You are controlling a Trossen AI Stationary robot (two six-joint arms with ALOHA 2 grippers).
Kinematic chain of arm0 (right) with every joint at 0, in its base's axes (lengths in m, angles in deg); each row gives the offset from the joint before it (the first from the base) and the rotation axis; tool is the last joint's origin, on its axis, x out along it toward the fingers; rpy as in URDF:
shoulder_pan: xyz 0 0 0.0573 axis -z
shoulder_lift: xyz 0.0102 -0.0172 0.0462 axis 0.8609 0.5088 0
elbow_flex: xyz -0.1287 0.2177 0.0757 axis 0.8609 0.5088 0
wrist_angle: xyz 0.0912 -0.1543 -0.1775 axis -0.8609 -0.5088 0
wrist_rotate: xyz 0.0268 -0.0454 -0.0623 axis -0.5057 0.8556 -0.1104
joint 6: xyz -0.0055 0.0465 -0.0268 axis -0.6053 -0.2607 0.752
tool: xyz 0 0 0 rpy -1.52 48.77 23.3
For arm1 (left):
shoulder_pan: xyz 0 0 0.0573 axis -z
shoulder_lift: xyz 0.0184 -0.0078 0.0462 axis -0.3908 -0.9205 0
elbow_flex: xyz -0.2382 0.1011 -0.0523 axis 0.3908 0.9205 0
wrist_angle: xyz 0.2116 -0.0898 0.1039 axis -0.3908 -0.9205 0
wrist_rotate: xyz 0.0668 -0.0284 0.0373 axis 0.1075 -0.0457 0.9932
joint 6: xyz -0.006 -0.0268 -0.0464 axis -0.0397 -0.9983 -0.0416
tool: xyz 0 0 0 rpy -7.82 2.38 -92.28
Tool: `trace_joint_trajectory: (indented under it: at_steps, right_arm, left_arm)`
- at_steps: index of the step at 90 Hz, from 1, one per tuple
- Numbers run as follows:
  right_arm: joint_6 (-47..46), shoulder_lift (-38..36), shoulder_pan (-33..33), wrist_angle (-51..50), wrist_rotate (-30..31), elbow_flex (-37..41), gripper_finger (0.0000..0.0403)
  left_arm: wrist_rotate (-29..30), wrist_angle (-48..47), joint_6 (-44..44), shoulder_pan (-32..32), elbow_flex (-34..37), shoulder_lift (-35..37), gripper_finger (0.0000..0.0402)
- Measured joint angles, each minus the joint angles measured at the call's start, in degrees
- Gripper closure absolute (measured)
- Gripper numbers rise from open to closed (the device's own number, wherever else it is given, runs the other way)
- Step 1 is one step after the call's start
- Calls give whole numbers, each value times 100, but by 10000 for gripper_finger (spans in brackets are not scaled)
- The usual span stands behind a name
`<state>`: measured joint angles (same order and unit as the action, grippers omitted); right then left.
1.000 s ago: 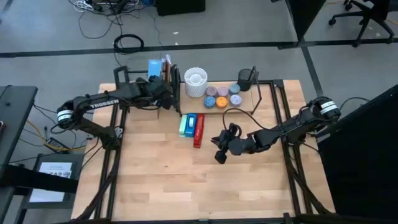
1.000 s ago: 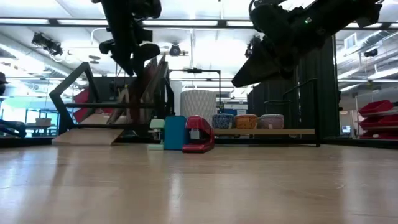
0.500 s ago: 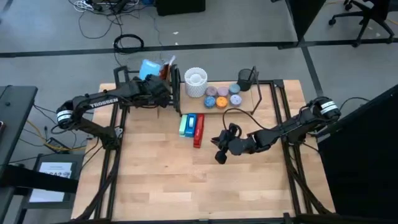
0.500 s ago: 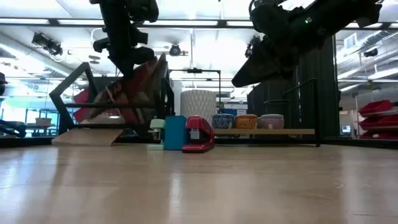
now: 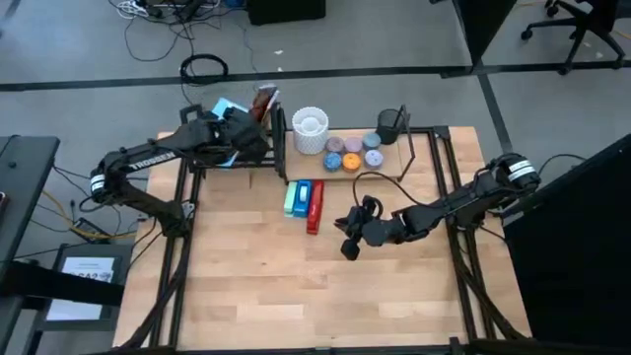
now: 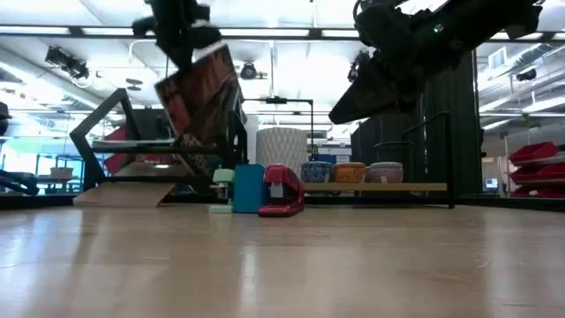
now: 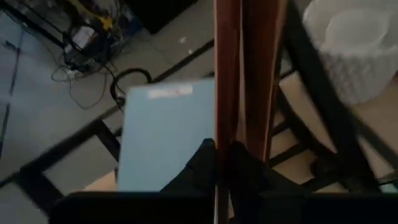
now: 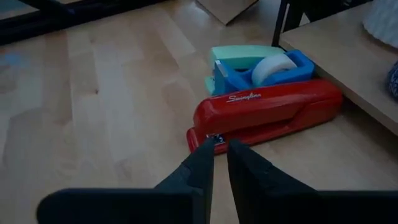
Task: Stock shelves
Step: Remove the brown book from the bookshelf
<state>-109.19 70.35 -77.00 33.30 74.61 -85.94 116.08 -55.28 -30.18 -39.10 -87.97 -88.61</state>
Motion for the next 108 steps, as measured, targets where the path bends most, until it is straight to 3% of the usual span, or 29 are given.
trace_joint_trajectory:
  at_steps: [19, 37, 44, 56, 68, 79, 95, 108]
  right_arm:
    - [0, 0, 0, 0, 0, -1, 383]
    - [3, 0, 0, 0, 0, 0, 383]
    - [11, 0, 0, 0, 0, 0, 383]
    - [59, 0, 2, 0, 0, 0, 383]
    - [192, 0, 4, 0, 0, 0, 383]
    - [206, 0, 4, 16, 0, 0, 383]
    - [257, 0, -57, 65, 0, 0, 383]
    - [345, 0, -158, 181, -4, 0, 383]
  left_arm:
    - [548, -643, -35, 877, -1108, 2, 401]
    - [651, -758, -112, 2403, -1548, -30, 401]
    - [304, -771, -170, 3044, -1558, -97, 401]
    - [-912, -763, -457, 4065, -1557, -337, 402]
    - [-1195, -547, -2049, 4954, -1186, -490, 401]
    - [-1075, -463, -4503, 5792, 43, -371, 401]
    - [-1050, 1449, -7977, 6665, 2315, 141, 401]
    - [-801, 2515, -9780, 7055, 3568, 278, 400]
